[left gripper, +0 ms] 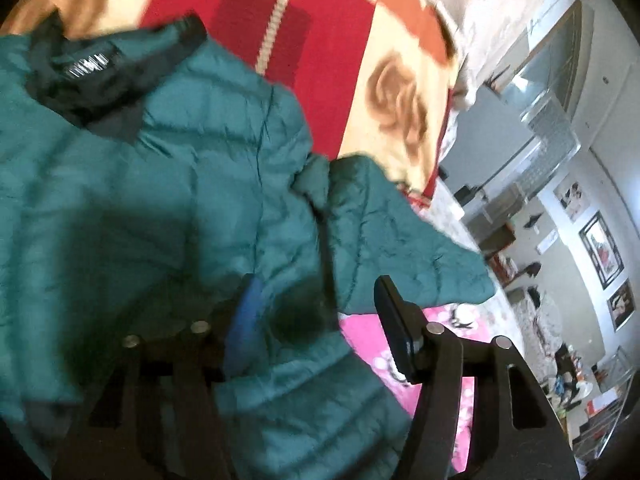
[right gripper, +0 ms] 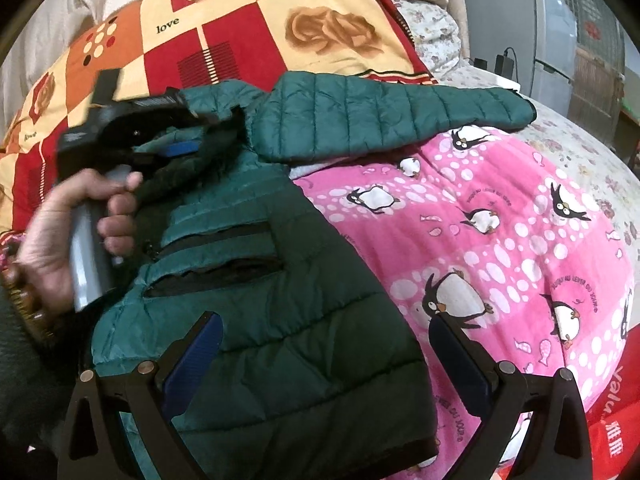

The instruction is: Fold large clothes

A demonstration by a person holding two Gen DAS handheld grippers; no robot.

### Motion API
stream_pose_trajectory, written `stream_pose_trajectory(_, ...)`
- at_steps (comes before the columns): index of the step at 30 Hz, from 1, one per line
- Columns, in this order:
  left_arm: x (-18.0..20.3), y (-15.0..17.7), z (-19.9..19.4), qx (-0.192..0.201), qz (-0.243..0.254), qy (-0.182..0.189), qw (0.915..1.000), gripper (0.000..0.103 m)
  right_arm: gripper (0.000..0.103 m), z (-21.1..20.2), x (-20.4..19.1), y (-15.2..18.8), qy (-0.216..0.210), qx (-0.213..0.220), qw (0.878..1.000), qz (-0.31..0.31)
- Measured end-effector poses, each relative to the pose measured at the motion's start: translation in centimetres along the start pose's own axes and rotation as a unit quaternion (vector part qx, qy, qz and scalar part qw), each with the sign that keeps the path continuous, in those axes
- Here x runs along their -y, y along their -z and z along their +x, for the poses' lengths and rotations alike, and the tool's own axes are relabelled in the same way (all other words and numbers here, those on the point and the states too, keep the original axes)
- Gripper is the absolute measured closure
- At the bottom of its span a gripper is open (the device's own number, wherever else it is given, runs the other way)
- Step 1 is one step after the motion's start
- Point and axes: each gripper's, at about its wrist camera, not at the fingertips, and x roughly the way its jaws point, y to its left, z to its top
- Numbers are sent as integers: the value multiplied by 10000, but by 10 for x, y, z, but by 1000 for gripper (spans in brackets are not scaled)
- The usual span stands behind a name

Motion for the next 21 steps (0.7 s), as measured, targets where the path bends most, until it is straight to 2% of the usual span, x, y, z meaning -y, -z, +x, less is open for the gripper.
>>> stream_pose_trajectory(3, -13, 3, -41, 241, -63, -103, 9996, 43, 1, -3, -1, 1, 58, 25, 10000, -15)
stream_pose_trajectory(5, -29, 6, -66, 395, -122, -355, 9985, 43, 1, -5, -1, 1, 56, 48, 10000, 11)
stream_pose_trajectory(7, -51, 4, -95, 593, -169, -778, 9951, 43, 1, -12, -2, 2, 68, 165, 9998, 32)
stream_pose_trajectory(9, -71, -1, -121, 810, -104, -1409, 9866, 43, 1, -20, -7, 2, 65, 342, 9994, -42)
stream_pose_trajectory(11, -94, -8, -142, 973, 53, -2085, 9732, 43, 1, -28, -13, -1, 0, 508, 9985, -198)
stream_pose_trajectory(15, -136, -20, -161, 1185, 74, -2887, 9500, 43, 1, -36, -32, -32, -424, 1022, 9916, -671)
stream_pose_trajectory(18, -166, -25, -174, 1375, -230, -3032, 9427, 43, 1, -19, -55, -76, -974, 1088, 9838, -1038)
stream_pose_trajectory(21, -176, -28, -179, 1473, -271, -2956, 9435, 43, 3, 23, -91, -124, -1498, 801, 9762, -1345)
